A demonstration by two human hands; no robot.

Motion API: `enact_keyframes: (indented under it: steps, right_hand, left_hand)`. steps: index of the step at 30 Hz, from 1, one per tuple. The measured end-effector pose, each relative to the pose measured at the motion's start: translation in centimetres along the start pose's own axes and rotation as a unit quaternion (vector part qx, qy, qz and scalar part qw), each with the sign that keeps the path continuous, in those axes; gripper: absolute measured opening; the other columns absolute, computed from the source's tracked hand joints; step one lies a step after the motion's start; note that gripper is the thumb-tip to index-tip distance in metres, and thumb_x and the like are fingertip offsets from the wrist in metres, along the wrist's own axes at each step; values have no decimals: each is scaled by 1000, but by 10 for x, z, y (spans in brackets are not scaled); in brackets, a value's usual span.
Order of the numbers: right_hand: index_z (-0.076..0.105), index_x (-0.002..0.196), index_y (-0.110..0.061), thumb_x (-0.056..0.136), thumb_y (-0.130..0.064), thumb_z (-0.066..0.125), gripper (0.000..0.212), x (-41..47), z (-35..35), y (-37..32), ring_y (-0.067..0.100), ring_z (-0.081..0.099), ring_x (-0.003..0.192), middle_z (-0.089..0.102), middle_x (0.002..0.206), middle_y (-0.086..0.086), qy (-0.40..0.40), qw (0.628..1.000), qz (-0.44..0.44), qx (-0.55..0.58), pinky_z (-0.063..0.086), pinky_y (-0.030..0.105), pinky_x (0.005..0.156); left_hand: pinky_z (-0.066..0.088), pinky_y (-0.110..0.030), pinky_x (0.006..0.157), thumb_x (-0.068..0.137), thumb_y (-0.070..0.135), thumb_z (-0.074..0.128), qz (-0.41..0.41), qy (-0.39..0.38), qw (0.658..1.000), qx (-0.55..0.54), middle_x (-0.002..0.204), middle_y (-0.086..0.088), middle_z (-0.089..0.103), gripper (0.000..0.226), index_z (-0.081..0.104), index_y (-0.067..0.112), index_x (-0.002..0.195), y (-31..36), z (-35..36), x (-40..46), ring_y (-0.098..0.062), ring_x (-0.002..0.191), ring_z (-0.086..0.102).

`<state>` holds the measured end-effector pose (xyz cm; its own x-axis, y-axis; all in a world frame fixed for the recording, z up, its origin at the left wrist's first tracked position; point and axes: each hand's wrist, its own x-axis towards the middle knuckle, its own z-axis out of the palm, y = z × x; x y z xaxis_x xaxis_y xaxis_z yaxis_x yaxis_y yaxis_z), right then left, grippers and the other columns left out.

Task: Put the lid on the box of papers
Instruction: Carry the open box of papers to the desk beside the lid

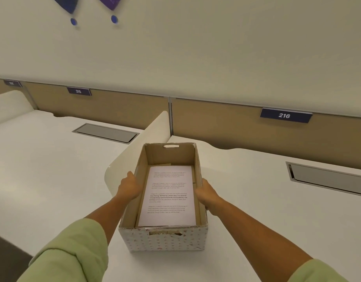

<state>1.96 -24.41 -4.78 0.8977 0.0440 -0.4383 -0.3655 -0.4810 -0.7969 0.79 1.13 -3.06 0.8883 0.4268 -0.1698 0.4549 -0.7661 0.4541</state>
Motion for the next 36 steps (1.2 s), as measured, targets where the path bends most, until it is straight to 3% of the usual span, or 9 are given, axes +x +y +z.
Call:
enact_keyframes:
  steps: [4, 11, 14, 18, 22, 26, 29, 32, 36]
  right_hand:
    - [10, 161, -26, 105, -19, 45, 67, -3, 4, 5, 31, 37, 145, 28, 165, 5, -7, 999, -1, 34, 39, 46, 112]
    - [8, 162, -28, 105, -11, 47, 70, -9, 12, 4, 29, 37, 146, 27, 166, 3, -5, 996, -13, 92, 43, 42, 110]
    - [9, 161, -31, 106, -12, 43, 67, -18, 13, 5, 25, 47, 138, 32, 164, 2, 1, 995, -25, 91, 52, 28, 88]
    - [12, 159, -34, 107, -16, 41, 63, -27, 8, 5, 5, 57, 97, 38, 160, 1, -3, 991, -46, 124, 45, 10, 49]
    - [8, 160, -33, 107, -14, 39, 65, -43, -5, 0, 19, 51, 127, 35, 162, 1, 7, 990, -52, 134, 47, 14, 62]
    - [12, 160, -30, 105, -7, 39, 66, -62, -28, 0, 18, 51, 123, 38, 160, 2, 29, 988, -63, 141, 46, 24, 82]
    - [10, 161, -28, 104, -2, 36, 68, -73, -47, 5, 21, 47, 133, 35, 162, 2, 48, 986, -58, 149, 44, 20, 79]
    - [12, 161, -28, 104, -2, 35, 67, -84, -67, 12, 18, 51, 119, 39, 159, 2, 68, 983, -66, 158, 44, 12, 67]
    - [14, 161, -27, 102, 1, 35, 68, -102, -93, 26, 22, 48, 133, 39, 160, 2, 96, 979, -66, 166, 48, 22, 79]
  left_hand:
    - [52, -37, 87, 97, 8, 53, 1, -13, 1000, -7, 124, -20, 60, 35, 47, 1, 131, -6, 1, 5, -33, 109, 61]
    - [51, -39, 94, 99, 3, 48, 3, 1, 1000, 3, 127, -22, 59, 35, 49, -2, 133, -9, 0, 9, -37, 114, 60]
    - [51, -42, 94, 98, 3, 47, 9, 1, 1000, -4, 125, -23, 60, 33, 51, -2, 131, -8, -3, 6, -37, 112, 60]
    - [51, -42, 91, 97, 2, 48, 26, 9, 1000, -6, 121, -23, 61, 31, 53, -2, 127, -5, -8, 2, -37, 109, 60]
    - [51, -45, 90, 96, 1, 48, 43, 19, 999, -5, 119, -24, 62, 30, 55, -3, 125, 7, -16, -2, -40, 108, 60]
    - [51, -45, 89, 97, 2, 49, 79, 22, 997, 3, 119, -25, 62, 27, 55, -4, 123, 31, -19, -8, -40, 107, 60]
    - [51, -45, 89, 97, 2, 50, 95, 18, 995, 1, 122, -25, 61, 28, 55, -4, 125, 52, -18, -18, -41, 110, 60]
    - [50, -47, 93, 98, 3, 50, 109, 11, 994, -1, 125, -25, 59, 30, 53, -4, 127, 73, -13, -30, -41, 112, 59]
    - [50, -49, 98, 99, 4, 49, 130, 5, 991, -1, 130, -26, 58, 34, 51, -4, 132, 96, -7, -50, -43, 117, 57]
